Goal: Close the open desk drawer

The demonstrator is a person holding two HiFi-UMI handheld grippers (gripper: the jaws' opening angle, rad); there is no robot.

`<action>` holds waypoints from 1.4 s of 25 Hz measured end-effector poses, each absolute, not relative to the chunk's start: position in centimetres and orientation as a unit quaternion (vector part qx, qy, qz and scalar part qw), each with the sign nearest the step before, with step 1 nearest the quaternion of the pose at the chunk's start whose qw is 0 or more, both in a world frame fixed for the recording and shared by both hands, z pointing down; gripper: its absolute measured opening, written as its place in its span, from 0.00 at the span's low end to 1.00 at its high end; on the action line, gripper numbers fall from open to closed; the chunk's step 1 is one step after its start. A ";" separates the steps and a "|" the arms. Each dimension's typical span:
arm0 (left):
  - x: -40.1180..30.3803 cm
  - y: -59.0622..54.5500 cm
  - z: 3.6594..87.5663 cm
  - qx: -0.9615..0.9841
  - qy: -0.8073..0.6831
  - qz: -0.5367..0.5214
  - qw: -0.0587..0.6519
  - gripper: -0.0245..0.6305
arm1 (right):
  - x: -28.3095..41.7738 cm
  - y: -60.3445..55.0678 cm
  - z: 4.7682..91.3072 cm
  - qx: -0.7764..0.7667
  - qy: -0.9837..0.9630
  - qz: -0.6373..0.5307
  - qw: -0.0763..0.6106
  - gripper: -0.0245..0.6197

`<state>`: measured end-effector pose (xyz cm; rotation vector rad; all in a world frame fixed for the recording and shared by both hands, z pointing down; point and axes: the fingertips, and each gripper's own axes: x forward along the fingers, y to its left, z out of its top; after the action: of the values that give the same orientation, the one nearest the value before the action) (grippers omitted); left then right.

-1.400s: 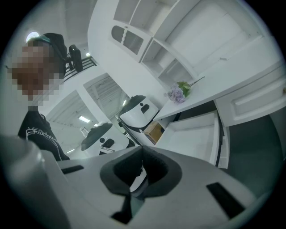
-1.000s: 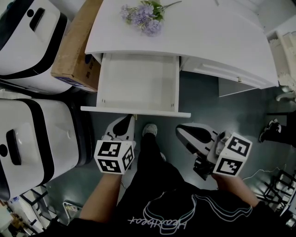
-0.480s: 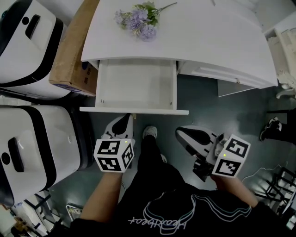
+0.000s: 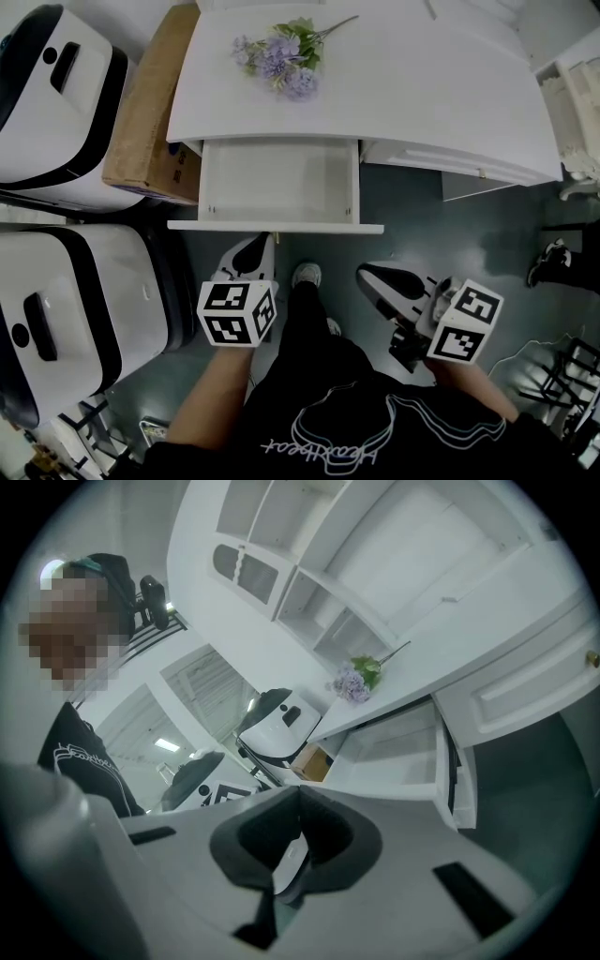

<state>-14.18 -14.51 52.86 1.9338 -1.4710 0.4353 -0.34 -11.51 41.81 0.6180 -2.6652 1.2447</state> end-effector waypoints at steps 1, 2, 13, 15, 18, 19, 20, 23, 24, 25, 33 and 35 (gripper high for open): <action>-14.2 -14.7 52.9 0.740 -0.562 0.166 0.331 0.04 | -0.3 -11.8 41.8 0.210 -0.884 0.413 0.067 0.05; -14.3 -15.0 52.9 0.739 -0.562 0.166 0.331 0.04 | -0.2 -12.1 41.8 0.215 -0.882 0.413 0.066 0.05; -14.6 -17.8 52.8 0.739 -0.562 0.168 0.332 0.04 | 0.6 -14.6 41.9 0.236 -0.875 0.419 0.057 0.05; -14.6 -18.4 52.8 0.741 -0.560 0.169 0.330 0.04 | 0.6 -15.0 42.1 0.237 -0.874 0.421 0.056 0.05; -14.7 -19.1 52.9 0.744 -0.557 0.171 0.328 0.04 | 0.7 -15.7 42.3 0.241 -0.872 0.422 0.054 0.05; -14.7 -19.3 52.9 0.744 -0.556 0.172 0.328 0.04 | 0.7 -16.0 42.3 0.242 -0.872 0.422 0.052 0.05; -14.7 -19.5 52.9 0.744 -0.556 0.173 0.328 0.04 | 0.6 -16.2 42.3 0.242 -0.872 0.422 0.051 0.05; -14.7 -20.1 52.9 0.743 -0.556 0.173 0.329 0.04 | 0.5 -16.7 42.3 0.243 -0.872 0.422 0.049 0.05; -14.7 -20.3 52.9 0.743 -0.557 0.173 0.329 0.04 | 0.6 -16.8 42.3 0.244 -0.872 0.423 0.049 0.05; -14.7 -20.5 52.9 0.743 -0.557 0.172 0.329 0.04 | 0.6 -16.9 42.4 0.244 -0.871 0.423 0.048 0.05; -14.9 -22.2 52.9 0.745 -0.556 0.172 0.326 0.04 | 0.3 -17.7 42.8 0.250 -0.867 0.428 0.045 0.05; -14.9 -22.6 52.9 0.746 -0.555 0.172 0.325 0.04 | 0.4 -17.9 42.9 0.251 -0.866 0.430 0.045 0.05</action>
<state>-14.92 -22.58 52.88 1.9551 -1.4561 0.4506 0.35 -17.89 42.89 0.7680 -2.6456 1.3124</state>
